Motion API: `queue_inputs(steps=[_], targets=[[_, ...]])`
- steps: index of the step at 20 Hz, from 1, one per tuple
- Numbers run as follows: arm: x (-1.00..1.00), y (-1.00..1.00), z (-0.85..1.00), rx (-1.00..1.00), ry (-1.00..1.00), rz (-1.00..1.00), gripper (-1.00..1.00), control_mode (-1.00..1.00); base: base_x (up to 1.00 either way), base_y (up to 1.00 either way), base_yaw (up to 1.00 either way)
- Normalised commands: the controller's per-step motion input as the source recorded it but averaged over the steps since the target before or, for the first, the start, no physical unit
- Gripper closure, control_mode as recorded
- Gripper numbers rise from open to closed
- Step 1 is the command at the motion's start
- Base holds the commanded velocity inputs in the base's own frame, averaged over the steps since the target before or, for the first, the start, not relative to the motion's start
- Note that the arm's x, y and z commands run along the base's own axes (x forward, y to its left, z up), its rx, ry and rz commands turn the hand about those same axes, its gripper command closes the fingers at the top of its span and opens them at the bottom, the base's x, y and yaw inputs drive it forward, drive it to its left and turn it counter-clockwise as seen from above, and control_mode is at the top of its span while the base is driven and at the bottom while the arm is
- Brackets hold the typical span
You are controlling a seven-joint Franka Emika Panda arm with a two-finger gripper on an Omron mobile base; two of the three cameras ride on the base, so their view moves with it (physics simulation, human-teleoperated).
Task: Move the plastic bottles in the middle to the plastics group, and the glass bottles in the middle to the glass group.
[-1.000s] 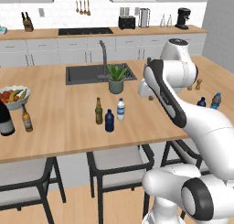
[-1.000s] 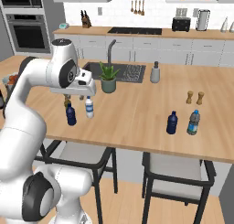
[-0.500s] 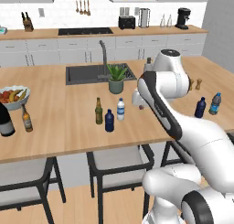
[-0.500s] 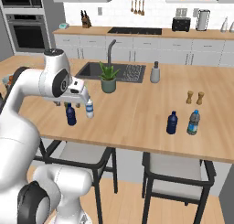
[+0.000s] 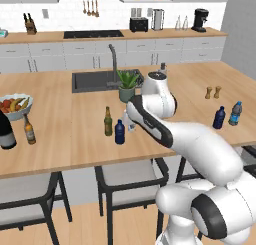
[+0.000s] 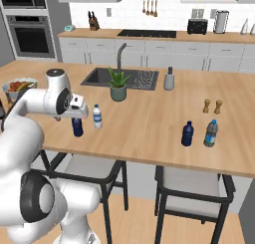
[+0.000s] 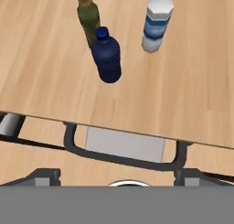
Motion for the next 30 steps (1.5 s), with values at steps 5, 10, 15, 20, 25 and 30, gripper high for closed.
queue_inputs(steps=[5,10,15,20,25,30], targets=[[0.97,0.2,-0.28,0.0,0.0,0.19,-1.0,-1.0,0.0,0.0,0.0],[0.81,0.23,-0.31,-0.03,0.06,0.17,-1.0,-1.0,0.0,0.0,0.0],[0.6,0.3,-0.34,-0.14,0.04,0.03,-1.0,-1.0,0.0,0.0,0.0],[0.47,0.22,-0.3,-0.13,0.01,0.0,-1.0,-1.0,0.0,0.0,0.0],[0.3,0.01,-0.2,-0.01,0.0,0.0,-1.0,-1.0,0.0,0.0,0.0],[-0.04,0.0,-0.23,0.01,0.0,0.0,-1.0,-1.0,0.0,0.0,0.0]])
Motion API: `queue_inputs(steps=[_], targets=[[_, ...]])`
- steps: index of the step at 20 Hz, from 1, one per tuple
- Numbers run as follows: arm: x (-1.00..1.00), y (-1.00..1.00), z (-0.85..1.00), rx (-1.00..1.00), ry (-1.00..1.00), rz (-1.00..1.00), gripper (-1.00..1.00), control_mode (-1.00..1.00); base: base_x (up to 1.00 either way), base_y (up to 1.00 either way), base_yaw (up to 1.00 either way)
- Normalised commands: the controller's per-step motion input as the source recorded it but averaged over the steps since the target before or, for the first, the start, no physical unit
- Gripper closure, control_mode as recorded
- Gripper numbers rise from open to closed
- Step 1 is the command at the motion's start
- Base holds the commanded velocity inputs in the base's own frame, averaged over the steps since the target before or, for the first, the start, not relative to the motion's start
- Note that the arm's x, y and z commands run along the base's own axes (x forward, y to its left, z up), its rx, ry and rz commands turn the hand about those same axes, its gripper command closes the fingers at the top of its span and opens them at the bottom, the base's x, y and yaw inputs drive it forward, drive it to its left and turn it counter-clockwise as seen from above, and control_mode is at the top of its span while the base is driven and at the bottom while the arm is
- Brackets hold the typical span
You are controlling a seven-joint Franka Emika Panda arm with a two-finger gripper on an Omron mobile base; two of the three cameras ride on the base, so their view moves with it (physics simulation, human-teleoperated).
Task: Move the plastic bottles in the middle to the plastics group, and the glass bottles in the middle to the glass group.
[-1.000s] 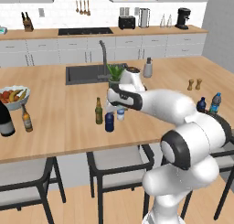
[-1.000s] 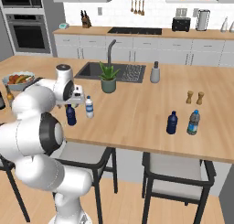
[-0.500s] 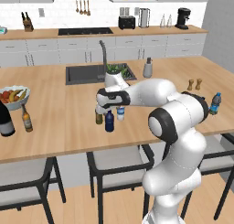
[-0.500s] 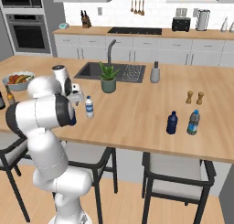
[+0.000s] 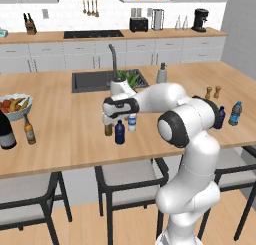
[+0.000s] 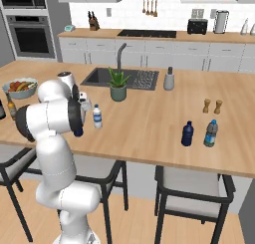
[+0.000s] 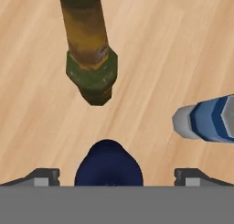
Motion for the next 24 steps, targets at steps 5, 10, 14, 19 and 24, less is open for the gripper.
queue_inputs(steps=[5,10,14,19,24], targets=[[-0.23,0.0,-0.1,0.01,-0.05,0.0,-1.0,-1.0,0.0,0.0,0.0],[-0.04,-0.01,-0.01,0.01,-0.07,0.0,-1.0,-1.0,0.0,0.0,0.0],[0.02,-0.1,-0.22,0.0,0.0,-0.01,-1.0,-1.0,0.0,0.0,0.0],[0.08,-0.04,-0.28,0.0,0.0,-0.01,-1.0,-1.0,0.0,0.0,0.0],[0.15,0.0,-0.34,0.03,0.0,0.0,-1.0,-1.0,0.0,0.0,0.0]])
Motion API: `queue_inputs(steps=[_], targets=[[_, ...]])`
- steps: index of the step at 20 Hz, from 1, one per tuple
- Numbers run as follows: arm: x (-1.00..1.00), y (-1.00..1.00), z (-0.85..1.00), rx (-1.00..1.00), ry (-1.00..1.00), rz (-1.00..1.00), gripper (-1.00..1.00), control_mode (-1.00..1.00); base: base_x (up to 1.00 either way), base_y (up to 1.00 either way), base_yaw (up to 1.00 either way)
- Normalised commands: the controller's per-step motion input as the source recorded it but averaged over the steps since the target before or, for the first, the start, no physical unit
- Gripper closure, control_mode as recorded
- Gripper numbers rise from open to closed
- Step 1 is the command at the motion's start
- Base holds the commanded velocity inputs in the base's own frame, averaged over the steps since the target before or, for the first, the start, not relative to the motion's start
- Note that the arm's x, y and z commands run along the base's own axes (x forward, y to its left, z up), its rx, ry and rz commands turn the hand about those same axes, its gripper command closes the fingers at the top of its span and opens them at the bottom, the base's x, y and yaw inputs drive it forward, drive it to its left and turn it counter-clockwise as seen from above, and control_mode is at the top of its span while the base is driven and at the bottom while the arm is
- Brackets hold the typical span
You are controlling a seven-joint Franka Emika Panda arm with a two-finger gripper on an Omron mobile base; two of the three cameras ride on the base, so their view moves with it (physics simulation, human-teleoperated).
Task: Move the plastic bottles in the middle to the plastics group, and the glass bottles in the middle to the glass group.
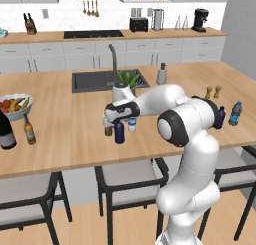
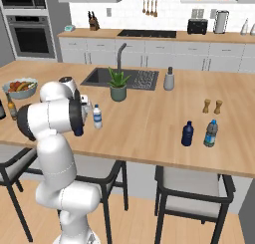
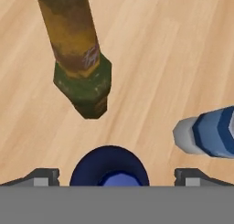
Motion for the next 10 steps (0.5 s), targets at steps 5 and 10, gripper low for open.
queue_inputs(steps=[5,10], targets=[[-0.23,0.0,-0.46,0.08,0.0,0.0,1.0,-1.0,0.0,0.0,0.0],[-0.5,-0.01,-0.23,0.07,-0.03,0.0,1.0,-1.0,0.0,0.0,0.0]])
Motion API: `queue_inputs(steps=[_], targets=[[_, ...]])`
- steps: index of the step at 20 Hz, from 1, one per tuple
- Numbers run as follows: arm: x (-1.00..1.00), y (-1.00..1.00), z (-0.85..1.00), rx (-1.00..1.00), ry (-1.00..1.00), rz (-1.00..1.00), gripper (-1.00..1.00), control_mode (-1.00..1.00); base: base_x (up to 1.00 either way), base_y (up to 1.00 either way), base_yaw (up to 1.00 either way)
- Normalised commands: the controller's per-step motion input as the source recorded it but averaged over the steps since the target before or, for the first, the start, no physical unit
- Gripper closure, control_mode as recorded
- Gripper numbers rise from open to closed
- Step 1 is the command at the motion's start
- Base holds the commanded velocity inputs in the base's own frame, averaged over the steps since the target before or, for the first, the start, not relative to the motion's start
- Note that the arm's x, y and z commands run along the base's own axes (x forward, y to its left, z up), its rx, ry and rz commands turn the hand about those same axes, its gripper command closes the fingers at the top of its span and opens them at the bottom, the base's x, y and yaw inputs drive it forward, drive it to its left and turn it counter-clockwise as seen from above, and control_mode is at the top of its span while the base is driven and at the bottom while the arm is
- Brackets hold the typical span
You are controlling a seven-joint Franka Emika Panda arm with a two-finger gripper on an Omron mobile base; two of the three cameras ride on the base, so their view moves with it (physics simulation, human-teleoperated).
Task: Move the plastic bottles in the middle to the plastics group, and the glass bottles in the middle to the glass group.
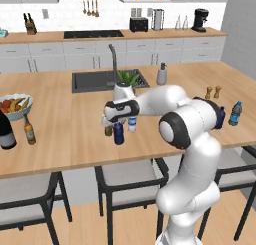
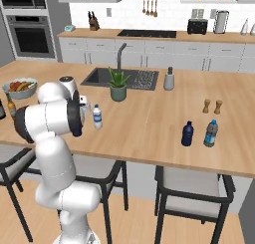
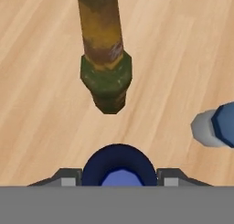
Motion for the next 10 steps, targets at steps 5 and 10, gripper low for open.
queue_inputs(steps=[5,10], targets=[[-0.4,-0.19,0.14,0.03,-0.14,0.0,1.0,-1.0,0.0,0.0,0.0],[-0.32,-0.55,0.36,0.0,-0.17,0.0,1.0,-1.0,0.0,0.0,0.0]])
